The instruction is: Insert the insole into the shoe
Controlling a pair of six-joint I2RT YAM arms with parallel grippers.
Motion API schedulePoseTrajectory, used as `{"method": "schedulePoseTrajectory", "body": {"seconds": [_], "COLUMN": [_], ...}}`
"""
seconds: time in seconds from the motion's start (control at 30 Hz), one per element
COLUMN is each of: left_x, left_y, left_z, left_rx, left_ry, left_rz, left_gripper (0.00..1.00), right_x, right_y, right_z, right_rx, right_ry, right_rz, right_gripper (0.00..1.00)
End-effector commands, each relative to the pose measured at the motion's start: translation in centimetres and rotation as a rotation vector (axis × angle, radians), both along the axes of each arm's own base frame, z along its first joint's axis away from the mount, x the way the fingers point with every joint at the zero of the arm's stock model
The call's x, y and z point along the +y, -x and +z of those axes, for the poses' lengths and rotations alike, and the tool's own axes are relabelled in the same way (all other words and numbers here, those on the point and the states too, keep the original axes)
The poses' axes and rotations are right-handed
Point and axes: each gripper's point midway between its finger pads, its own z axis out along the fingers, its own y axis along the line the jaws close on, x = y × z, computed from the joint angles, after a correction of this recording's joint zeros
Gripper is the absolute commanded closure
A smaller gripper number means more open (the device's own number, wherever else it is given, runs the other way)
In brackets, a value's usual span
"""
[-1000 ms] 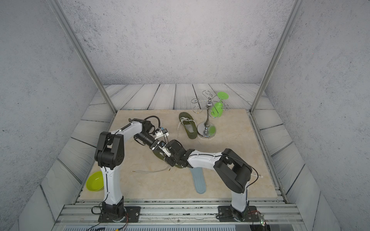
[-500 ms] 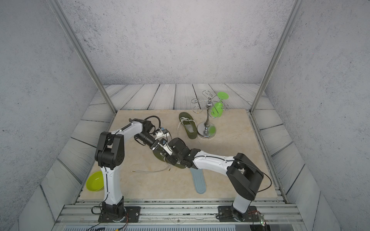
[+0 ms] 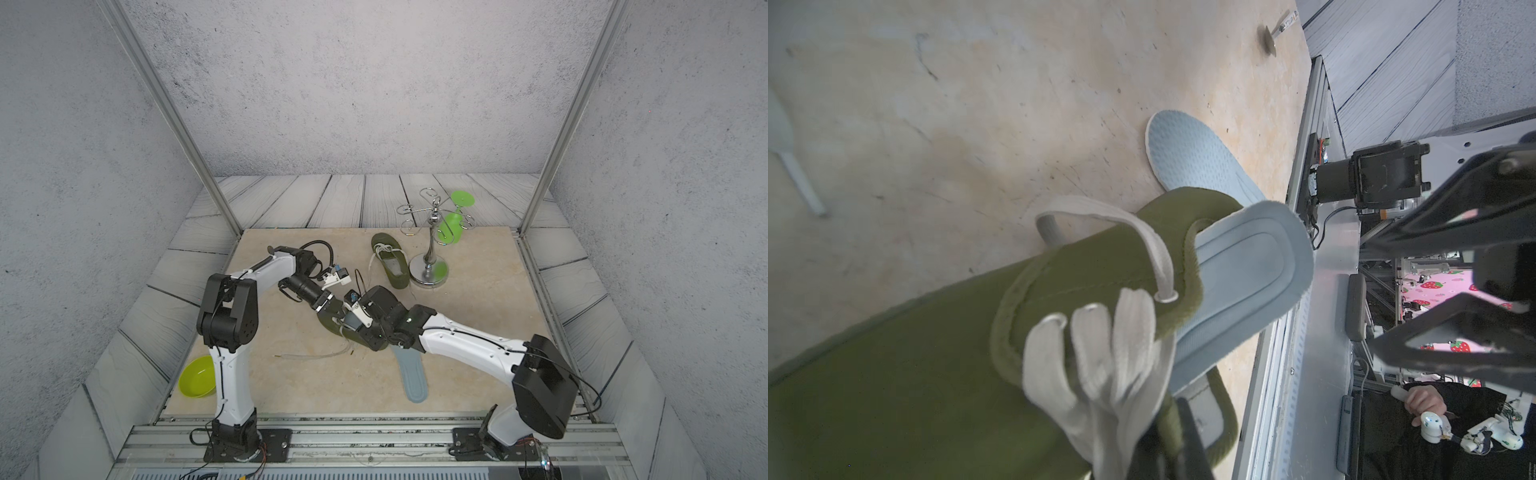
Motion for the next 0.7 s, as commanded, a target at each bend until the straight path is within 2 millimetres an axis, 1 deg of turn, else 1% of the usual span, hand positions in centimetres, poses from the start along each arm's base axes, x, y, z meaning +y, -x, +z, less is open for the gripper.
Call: {"method": "schedulePoseTrajectory", "body": {"seconds": [0.0,0.07,0.23,0.27,0.4,0.53,0.67], "left_x": [-0.3,-0.3,-0.3,-0.3,-0.3,-0.4,-0.4], "left_y": [0.0,-0.1,-0.3,-0.3,-0.3,-0.4,-0.5], "left_z": [1.5,1.5,1.6,1.6,1.4,1.3,1.4], "left_rx": [-0.014,-0.015,-0.019,-0.019,-0.015,-0.013,-0.015], "left_ry": [0.02,0.014,0.008,0.009,0.01,0.014,0.014], "left_rz": [-0.004,0.0,0.005,0.005,0.01,0.013,0.013], "left_gripper": [1.0,1.0,1.0,1.0,1.0,1.0,1.0], "right_x": [-2.9,-3.1,-1.7,-1.4,-0.9,-0.2,0.1], "right_y": [1.3,1.1,0.4,0.3,0.0,0.1,0.0], "right_z": [0.2,-0.3,-1.3,-1.7,-2.9,-2.8,-3.4], "right_rx": [-0.002,-0.012,0.02,0.026,0.029,0.037,0.041], "right_ry": [0.072,0.112,0.169,0.178,0.201,0.189,0.203], "right_rz": [-0.014,-0.001,0.041,0.05,0.066,0.09,0.106], "right_gripper": [0.5,0.53,0.54,0.54,0.53,0.53,0.53]}}
